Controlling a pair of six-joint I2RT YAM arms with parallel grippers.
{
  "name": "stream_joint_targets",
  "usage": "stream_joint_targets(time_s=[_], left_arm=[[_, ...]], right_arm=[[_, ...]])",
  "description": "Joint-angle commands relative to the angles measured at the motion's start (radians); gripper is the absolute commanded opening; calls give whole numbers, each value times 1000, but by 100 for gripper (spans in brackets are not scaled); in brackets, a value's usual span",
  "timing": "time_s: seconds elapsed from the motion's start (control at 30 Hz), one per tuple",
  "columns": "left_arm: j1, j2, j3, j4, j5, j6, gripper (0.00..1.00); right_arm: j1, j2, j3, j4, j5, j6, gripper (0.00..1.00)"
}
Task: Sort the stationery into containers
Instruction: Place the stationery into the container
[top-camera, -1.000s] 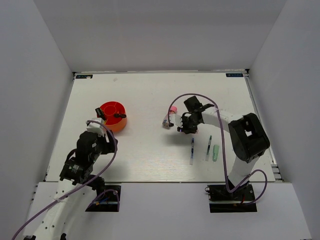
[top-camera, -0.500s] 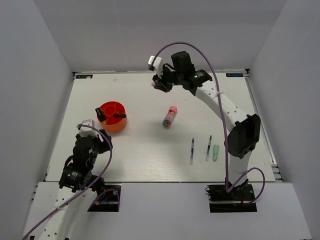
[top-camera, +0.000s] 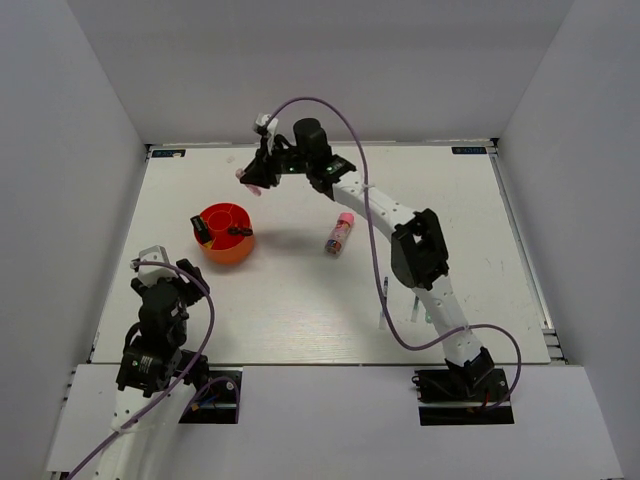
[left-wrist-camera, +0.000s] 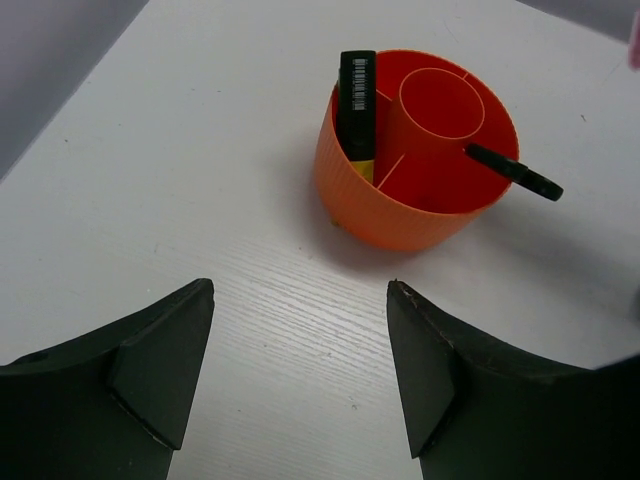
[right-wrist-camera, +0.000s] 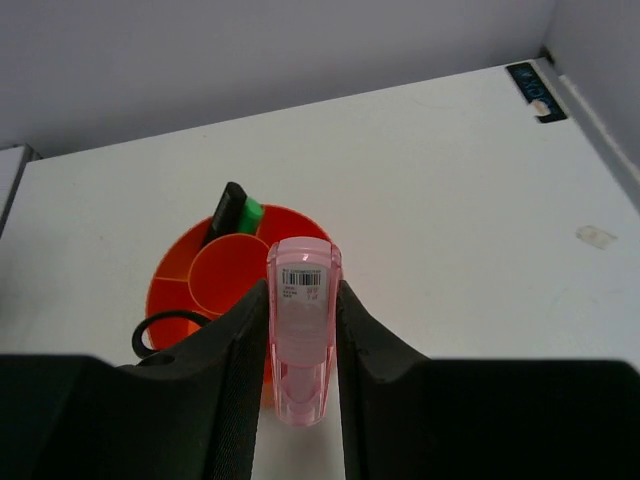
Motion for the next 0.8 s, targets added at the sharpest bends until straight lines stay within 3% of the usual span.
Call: stream_joint_targets(time_s=[0.0, 0.27, 0.4, 0.77], left_arm=[[7, -3, 2, -11, -52, -5, 80], [6, -10, -1, -6, -68, 6, 80], [7, -3, 2, -8, -63, 6, 80], [9, -19, 2, -11, -69, 6, 80]], right_arm=[[43, 10, 41, 166, -30, 86, 0], [86, -71, -174, 454, 29, 163, 0], [103, -109, -226, 462, 18, 249, 0], [184, -124, -215, 442, -109, 205, 0]])
